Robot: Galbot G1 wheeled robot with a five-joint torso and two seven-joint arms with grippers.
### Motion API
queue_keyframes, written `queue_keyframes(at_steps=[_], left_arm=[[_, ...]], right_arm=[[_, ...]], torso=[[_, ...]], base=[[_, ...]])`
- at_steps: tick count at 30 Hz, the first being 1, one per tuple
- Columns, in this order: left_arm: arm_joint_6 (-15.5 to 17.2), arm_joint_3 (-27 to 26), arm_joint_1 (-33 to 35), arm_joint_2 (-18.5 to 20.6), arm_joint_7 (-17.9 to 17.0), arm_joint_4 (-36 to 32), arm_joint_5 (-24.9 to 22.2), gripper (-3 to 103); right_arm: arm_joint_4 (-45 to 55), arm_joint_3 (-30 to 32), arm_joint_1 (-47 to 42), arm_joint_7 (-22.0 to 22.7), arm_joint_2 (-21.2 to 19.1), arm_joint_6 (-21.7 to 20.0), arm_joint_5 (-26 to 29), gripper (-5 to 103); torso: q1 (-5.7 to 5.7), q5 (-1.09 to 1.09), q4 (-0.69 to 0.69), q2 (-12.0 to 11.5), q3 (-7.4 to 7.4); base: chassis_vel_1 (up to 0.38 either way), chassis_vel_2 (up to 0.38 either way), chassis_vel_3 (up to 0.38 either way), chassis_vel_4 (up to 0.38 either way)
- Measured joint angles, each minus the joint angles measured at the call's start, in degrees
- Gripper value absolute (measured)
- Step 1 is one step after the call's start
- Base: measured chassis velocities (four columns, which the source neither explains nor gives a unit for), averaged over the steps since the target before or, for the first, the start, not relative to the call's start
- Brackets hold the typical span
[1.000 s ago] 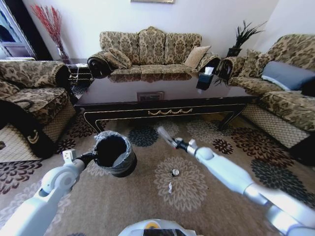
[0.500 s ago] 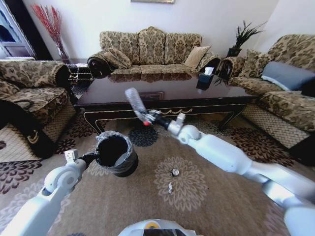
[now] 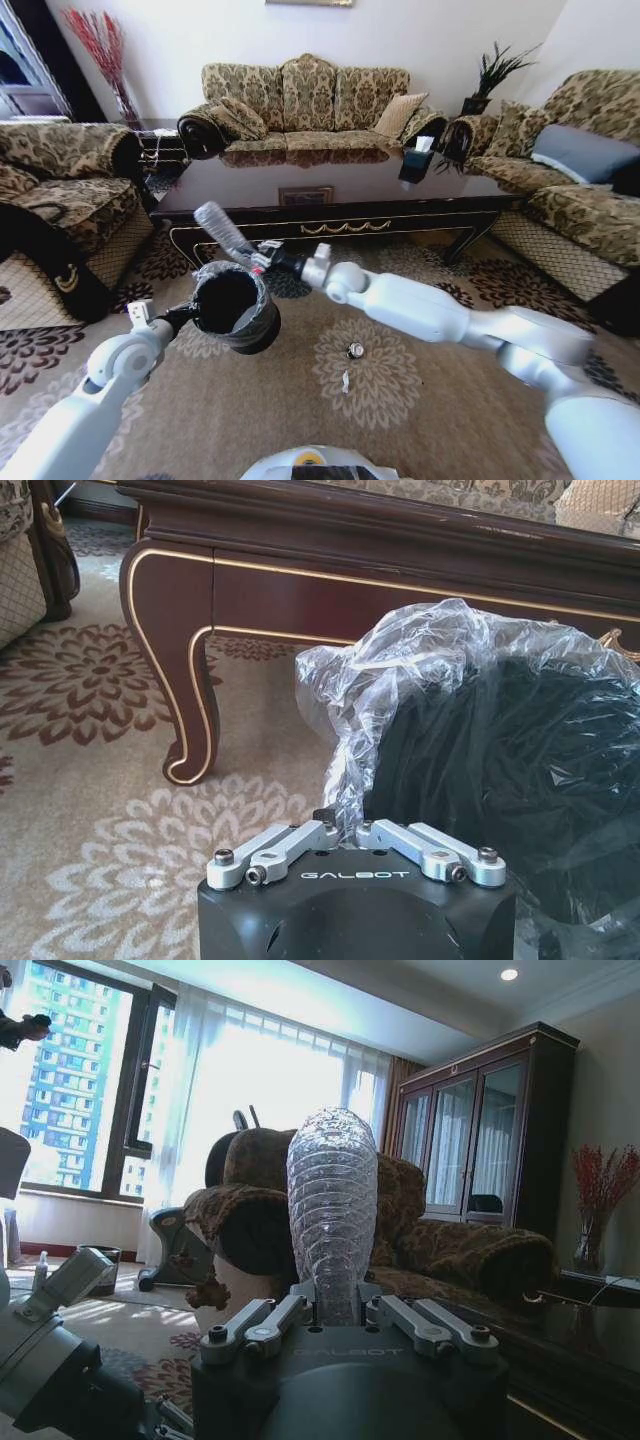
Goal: Move to the front of the table and pick up the trash from the floor, then place it into the trash bin.
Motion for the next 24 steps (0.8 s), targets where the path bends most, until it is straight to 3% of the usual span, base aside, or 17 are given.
queue_keyframes(at_steps=[19,23,24], left_arm=[[0.0,-1.0,0.0,1.2,0.0,-0.5,-0.7,3],[0.0,-1.0,0.0,1.1,0.0,-0.4,-0.7,3],[0.0,-1.0,0.0,1.1,0.0,-0.4,-0.7,3]], right_arm=[[-1.6,-5.1,-0.5,1.5,2.0,-0.2,-2.2,15],[-1.1,-4.9,-0.7,2.2,0.6,-0.1,-2.8,35],[-1.1,-4.9,-0.7,2.2,0.6,-0.1,-2.8,35]], torso=[[0.00,0.01,-0.02,0.0,-0.01],[0.00,0.01,-0.02,0.0,0.00],[0.00,0.01,-0.02,0.0,0.00]], base=[[0.000,0.000,0.000,0.000],[0.000,0.000,0.000,0.000],[0.000,0.000,0.000,0.000]])
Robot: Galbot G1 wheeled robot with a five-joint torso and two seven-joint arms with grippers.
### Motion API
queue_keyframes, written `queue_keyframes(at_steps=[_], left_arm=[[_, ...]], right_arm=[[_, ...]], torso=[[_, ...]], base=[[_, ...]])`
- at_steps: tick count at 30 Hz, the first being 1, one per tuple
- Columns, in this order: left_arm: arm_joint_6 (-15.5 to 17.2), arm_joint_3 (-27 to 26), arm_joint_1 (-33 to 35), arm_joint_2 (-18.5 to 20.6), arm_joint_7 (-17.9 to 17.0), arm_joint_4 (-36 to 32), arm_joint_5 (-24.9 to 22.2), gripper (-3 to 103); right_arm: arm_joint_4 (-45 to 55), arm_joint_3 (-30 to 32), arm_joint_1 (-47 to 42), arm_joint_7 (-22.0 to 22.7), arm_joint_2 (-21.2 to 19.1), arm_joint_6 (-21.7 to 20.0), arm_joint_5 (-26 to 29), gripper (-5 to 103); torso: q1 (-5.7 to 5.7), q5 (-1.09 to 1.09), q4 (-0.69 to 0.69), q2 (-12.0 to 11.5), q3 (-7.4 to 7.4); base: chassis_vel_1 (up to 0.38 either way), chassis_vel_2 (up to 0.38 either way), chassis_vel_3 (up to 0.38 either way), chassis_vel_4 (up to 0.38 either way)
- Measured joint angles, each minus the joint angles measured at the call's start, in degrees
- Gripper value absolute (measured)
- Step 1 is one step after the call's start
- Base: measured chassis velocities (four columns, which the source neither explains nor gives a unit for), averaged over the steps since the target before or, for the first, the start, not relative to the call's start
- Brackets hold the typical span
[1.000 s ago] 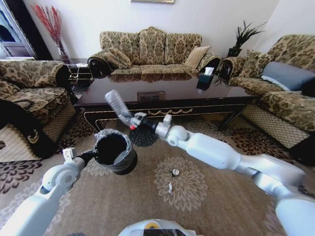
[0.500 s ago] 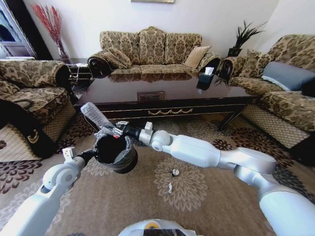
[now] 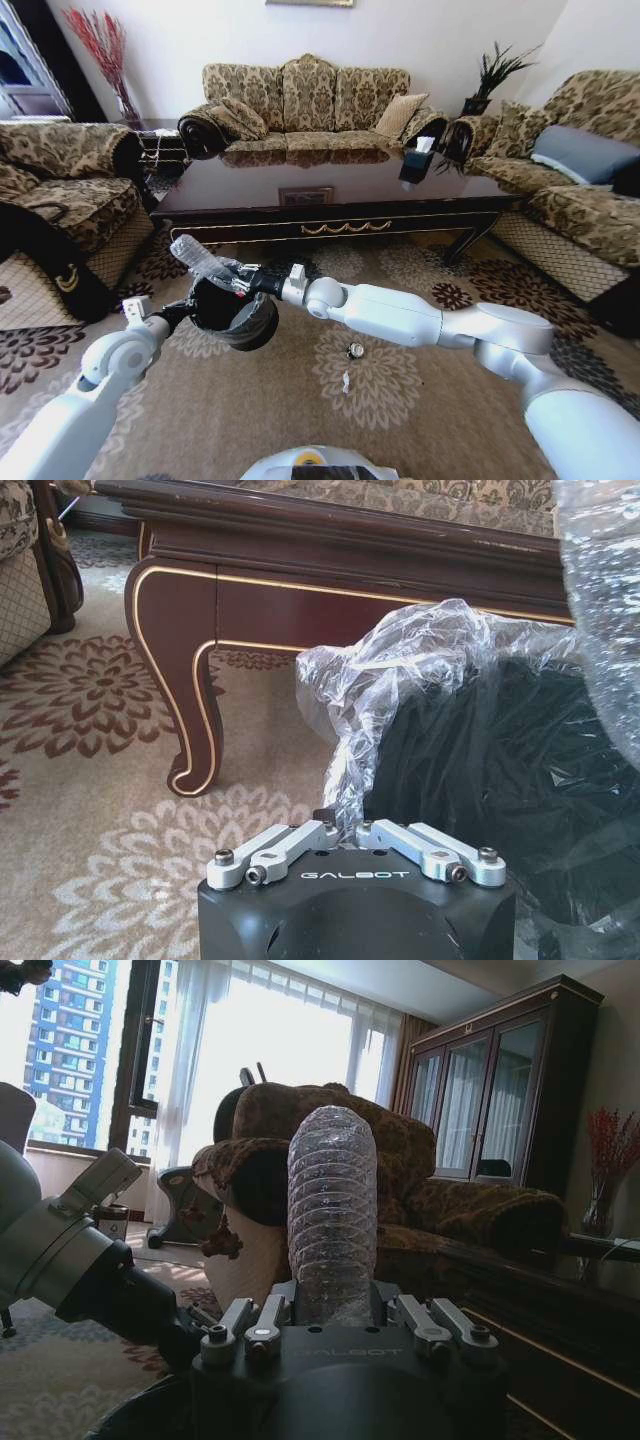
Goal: Move to the front of the table and pick up the trash from the floor, then place it into the trash bin.
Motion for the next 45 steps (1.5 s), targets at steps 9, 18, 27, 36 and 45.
queue_keyframes(at_steps=[9,18,27,36,45], left_arm=[[0.0,0.4,-0.3,0.0,0.0,0.3,0.2,3],[0.0,-0.5,0.3,-0.1,0.0,-0.1,0.0,3],[0.0,-3.6,0.8,1.5,-0.3,-0.2,-1.6,3],[0.6,-6.7,1.2,2.0,-1.5,-1.8,-4.7,3],[1.5,-8.4,1.1,0.5,-3.8,-7.5,-8.0,3]], right_arm=[[1.5,2.0,0.1,0.0,-3.5,0.8,-1.4,70],[1.7,6.7,-1.3,1.1,-6.1,-1.2,0.1,99],[1.4,14.3,-7.4,11.0,-11.0,-19.2,5.4,100],[2.7,21.7,-22.9,29.4,-12.8,-29.9,10.0,100],[-1.2,20.2,-32.2,33.3,-12.3,-30.0,11.4,100]], torso=[[0.00,0.00,0.00,0.0,0.00],[0.00,0.01,0.01,0.0,0.00],[0.00,0.01,0.00,0.0,0.00],[0.00,0.00,0.00,0.0,0.00],[0.00,0.01,0.00,0.0,-0.01]], base=[[0.000,0.000,0.000,0.000],[0.000,0.000,0.000,0.000],[0.000,0.000,0.000,0.000],[0.000,0.000,0.000,0.000],[0.000,0.000,0.000,0.000]])
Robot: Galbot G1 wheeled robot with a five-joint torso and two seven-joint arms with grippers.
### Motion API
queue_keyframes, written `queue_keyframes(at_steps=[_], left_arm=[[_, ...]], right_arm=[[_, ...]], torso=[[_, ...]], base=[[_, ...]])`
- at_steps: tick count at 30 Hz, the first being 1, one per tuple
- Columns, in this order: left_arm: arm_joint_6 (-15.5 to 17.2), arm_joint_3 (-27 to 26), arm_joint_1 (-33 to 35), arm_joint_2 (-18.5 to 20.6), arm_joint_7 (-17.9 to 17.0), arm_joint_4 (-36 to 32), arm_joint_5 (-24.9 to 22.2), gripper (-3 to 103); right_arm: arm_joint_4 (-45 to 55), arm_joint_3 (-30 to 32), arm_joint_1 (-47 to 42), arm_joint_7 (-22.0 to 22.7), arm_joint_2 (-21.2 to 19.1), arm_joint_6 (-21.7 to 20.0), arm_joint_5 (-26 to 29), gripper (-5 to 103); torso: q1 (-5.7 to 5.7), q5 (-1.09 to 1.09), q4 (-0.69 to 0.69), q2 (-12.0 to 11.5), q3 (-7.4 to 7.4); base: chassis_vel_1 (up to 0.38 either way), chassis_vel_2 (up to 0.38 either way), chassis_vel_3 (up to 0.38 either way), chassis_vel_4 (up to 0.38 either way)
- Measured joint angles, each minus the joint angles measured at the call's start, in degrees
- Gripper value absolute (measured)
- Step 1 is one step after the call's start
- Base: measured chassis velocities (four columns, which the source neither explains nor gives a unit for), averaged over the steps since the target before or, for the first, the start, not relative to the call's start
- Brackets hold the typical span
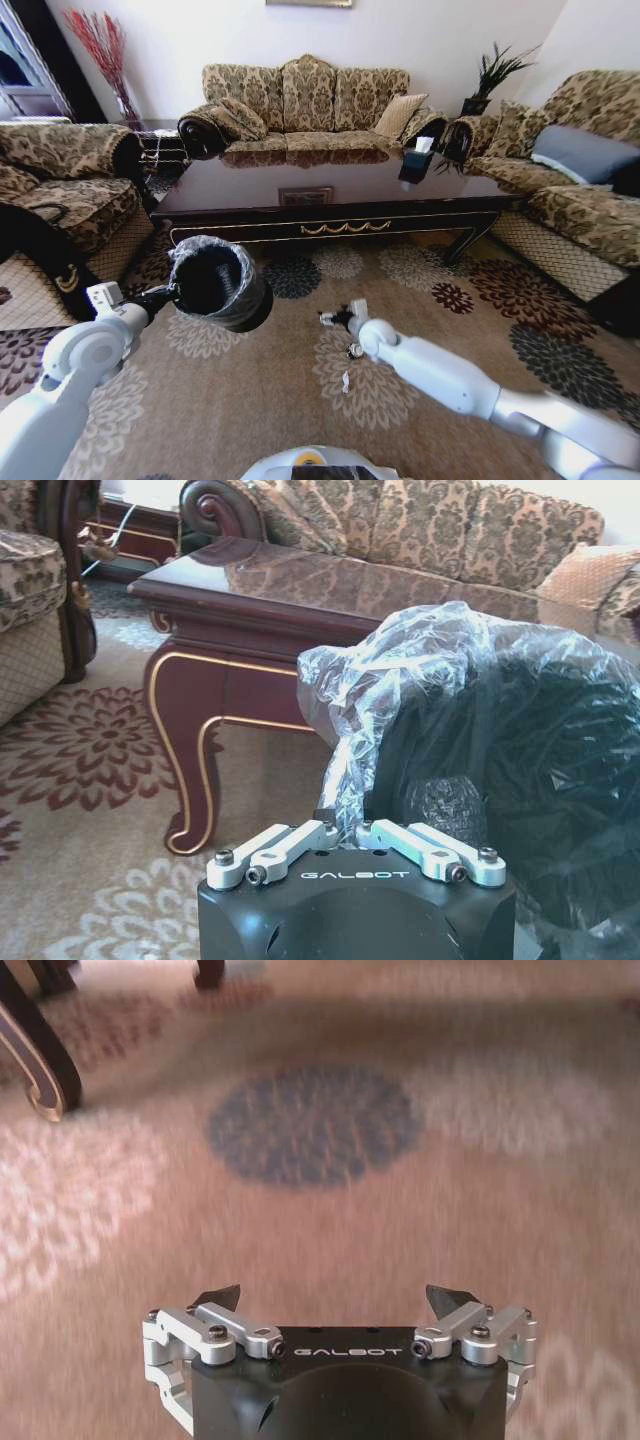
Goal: Move to the front of the table and pick up the trash from the floor, then place it into the trash bin.
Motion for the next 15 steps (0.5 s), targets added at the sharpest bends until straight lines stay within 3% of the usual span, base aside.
queue_keyframes(at_steps=[7,15], left_arm=[[0.3,1.4,0.8,-2.0,-0.4,-3.8,1.3,3],[0.1,1.5,0.8,-3.7,0.4,-4.2,1.8,3]], right_arm=[[-3.1,-2.8,-0.9,5.7,2.8,0.0,6.9,100],[-11.8,-4.0,0.0,8.7,5.8,-0.7,7.3,100]], torso=[[0.00,0.00,0.00,0.0,0.00],[0.00,0.00,0.00,0.0,0.00]], base=[[0.000,0.000,0.000,0.000],[0.000,0.000,0.000,0.000]])
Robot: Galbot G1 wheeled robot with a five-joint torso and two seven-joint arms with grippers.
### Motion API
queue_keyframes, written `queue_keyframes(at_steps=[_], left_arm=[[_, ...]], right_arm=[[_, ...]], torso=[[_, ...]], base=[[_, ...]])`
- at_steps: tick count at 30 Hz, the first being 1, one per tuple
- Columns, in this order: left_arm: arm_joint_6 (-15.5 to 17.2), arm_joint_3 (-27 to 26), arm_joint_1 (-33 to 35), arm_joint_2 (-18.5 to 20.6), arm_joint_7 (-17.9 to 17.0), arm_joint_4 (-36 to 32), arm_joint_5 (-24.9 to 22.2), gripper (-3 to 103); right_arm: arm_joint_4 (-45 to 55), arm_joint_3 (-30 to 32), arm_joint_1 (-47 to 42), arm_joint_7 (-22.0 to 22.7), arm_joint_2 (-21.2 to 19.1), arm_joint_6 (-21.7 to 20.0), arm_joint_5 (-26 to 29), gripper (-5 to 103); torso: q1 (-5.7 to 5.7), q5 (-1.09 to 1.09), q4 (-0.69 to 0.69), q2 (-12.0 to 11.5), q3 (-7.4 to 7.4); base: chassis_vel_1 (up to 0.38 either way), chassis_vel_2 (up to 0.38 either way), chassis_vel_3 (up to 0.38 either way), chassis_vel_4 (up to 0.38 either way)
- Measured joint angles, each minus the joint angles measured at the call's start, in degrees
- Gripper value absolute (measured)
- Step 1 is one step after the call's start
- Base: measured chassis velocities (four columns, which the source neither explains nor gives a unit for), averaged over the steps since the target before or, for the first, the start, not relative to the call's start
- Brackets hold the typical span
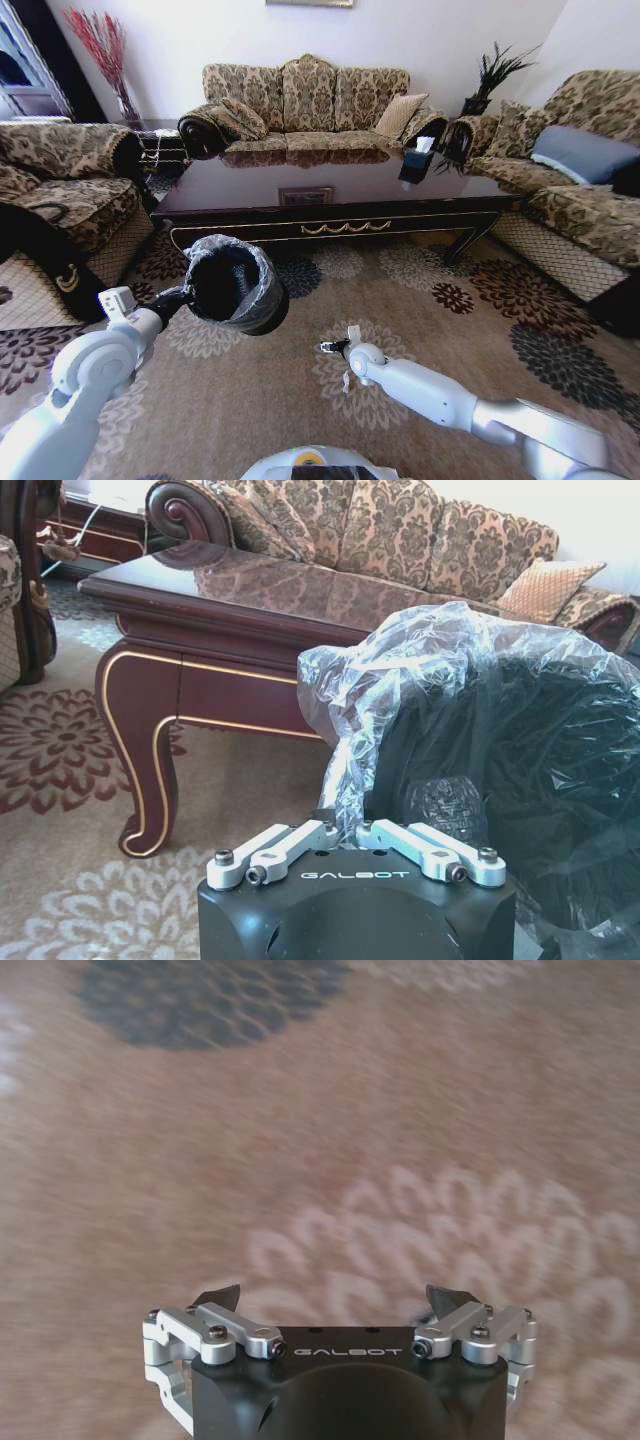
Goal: Move to the front of the table and pick up the trash from the floor, then place it into the trash bin.
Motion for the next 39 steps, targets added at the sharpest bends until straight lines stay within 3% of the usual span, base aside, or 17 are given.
queue_keyframes(at_steps=[8,32,34,36,39], left_arm=[[-0.3,0.5,-0.2,0.0,0.6,0.8,0.4,3],[-0.6,1.7,-1.3,0.6,1.4,2.2,1.1,3],[-0.6,1.9,-1.5,0.6,1.5,2.4,1.3,3],[-0.7,1.9,-1.6,0.6,1.5,2.5,1.3,3],[-0.7,2.0,-1.9,0.8,1.6,2.7,1.3,3]], right_arm=[[-2.3,1.6,-1.0,0.3,-0.9,-1.2,-0.4,100],[-16.0,2.3,-0.6,-13.8,0.8,0.0,-4.5,102],[-16.0,2.2,-0.5,-14.2,0.7,0.0,-4.6,95],[-15.9,2.1,-0.5,-14.4,0.6,0.0,-4.7,95],[-15.0,1.7,-0.5,-15.0,0.0,0.0,-5.2,79]], torso=[[0.00,-0.01,-0.01,0.0,0.00],[0.00,0.00,-0.01,0.0,0.00],[0.00,0.00,-0.01,0.0,0.00],[0.00,0.00,-0.01,0.0,0.00],[0.00,0.00,-0.01,0.0,0.00]], base=[[0.000,0.000,0.000,0.000],[0.000,0.000,0.000,0.000],[0.000,0.000,0.000,0.000],[0.000,0.000,0.000,0.000],[0.000,0.000,0.000,0.000]])
